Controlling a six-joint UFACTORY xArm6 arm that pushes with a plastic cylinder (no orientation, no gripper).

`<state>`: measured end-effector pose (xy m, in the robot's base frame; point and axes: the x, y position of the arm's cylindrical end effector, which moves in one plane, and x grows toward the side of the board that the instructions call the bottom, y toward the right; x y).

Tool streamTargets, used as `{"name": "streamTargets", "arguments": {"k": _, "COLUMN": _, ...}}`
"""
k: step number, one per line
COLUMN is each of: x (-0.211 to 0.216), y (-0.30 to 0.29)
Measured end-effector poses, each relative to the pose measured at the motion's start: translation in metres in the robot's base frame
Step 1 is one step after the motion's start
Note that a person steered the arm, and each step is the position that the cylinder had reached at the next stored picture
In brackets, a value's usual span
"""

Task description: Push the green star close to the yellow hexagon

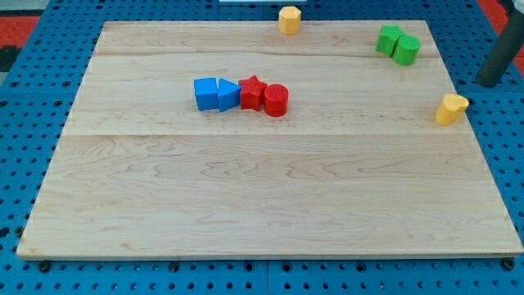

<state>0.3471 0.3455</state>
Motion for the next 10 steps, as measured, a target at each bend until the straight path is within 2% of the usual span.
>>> {"name": "streamTargets", "arguments": {"k": 2, "x": -0.030, "y": -0.004}}
{"name": "streamTargets", "arguments": {"k": 3, "x": -0.030, "y": -0.004}}
{"name": "streamTargets", "arguments": {"k": 4, "x": -0.054, "y": -0.004}}
{"name": "streamTargets", "arguments": {"k": 5, "x": -0.101, "y": -0.007}}
{"name": "streamTargets", "arguments": {"k": 6, "x": -0.119, "y": -0.044}}
{"name": "streamTargets", "arguments": {"k": 7, "x": -0.118, "y": -0.077}}
{"name": "streamTargets", "arguments": {"k": 9, "x": -0.109, "y": -0.193}}
{"name": "streamTargets", "arguments": {"k": 10, "x": -0.106, "y": -0.170}}
